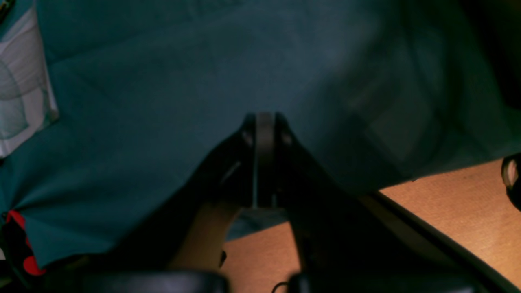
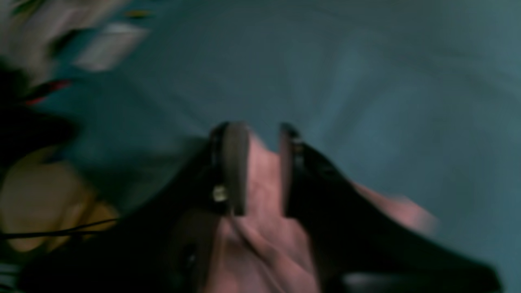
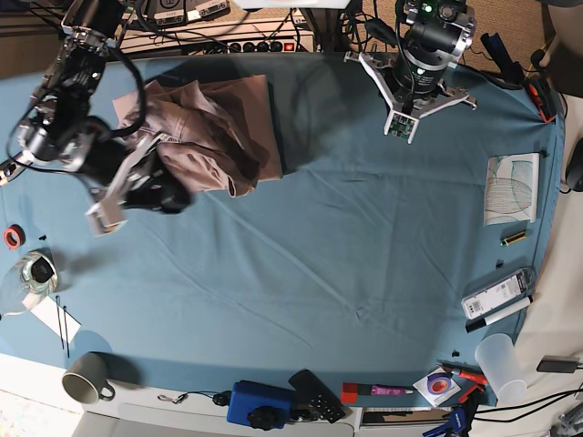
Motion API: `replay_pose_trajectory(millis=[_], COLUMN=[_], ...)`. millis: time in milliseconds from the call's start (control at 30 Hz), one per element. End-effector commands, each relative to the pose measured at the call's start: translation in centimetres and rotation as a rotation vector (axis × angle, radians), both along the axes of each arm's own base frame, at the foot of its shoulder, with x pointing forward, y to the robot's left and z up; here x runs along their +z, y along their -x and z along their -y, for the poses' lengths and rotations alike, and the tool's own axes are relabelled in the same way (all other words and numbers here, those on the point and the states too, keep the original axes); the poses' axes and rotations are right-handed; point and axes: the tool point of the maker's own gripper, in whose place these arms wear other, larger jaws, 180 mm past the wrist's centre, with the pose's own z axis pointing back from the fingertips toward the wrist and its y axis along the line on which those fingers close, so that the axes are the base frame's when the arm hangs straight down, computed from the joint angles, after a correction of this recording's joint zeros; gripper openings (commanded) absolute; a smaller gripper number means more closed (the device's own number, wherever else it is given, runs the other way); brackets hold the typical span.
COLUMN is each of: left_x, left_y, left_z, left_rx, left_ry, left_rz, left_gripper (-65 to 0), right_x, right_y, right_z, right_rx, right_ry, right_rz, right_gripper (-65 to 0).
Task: Fold the T-shirt properly
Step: 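Tuck and smooth the folded end onto the stack with the right gripper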
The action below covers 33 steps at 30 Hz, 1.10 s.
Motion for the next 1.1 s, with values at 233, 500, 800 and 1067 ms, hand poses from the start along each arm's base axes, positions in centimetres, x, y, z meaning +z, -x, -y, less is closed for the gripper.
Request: replay_pose_trajectory(millis=[233, 500, 800, 1067], left_x=[0.7, 0.8, 0.9, 0.9], left_y=[-0.3, -0.4, -0.6, -0.6], left_z=[0.1, 0.1, 0.1, 0.1], left_rx=[0.002, 0.003, 0.003, 0.003], left_ry=[0.008, 0.01, 0.01, 0.01], left_rz=[0.034, 0.036, 0.042, 0.043], left_gripper=[-65.0, -65.0, -65.0, -65.0], right_x=[-1.3, -6.1, -6.2, -4.1], right_y=[1.7, 4.8, 6.9, 8.0], right_z=[8.5, 6.1, -6.2, -10.7], right_rx=[-0.255, -0.153, 0.237, 0.383], right_ry=[0.209, 0.237, -0.039, -0.209], right_rz=[-0.054, -0.223, -0.253, -0.236], right_gripper=[-65.0, -65.0, -65.0, -65.0])
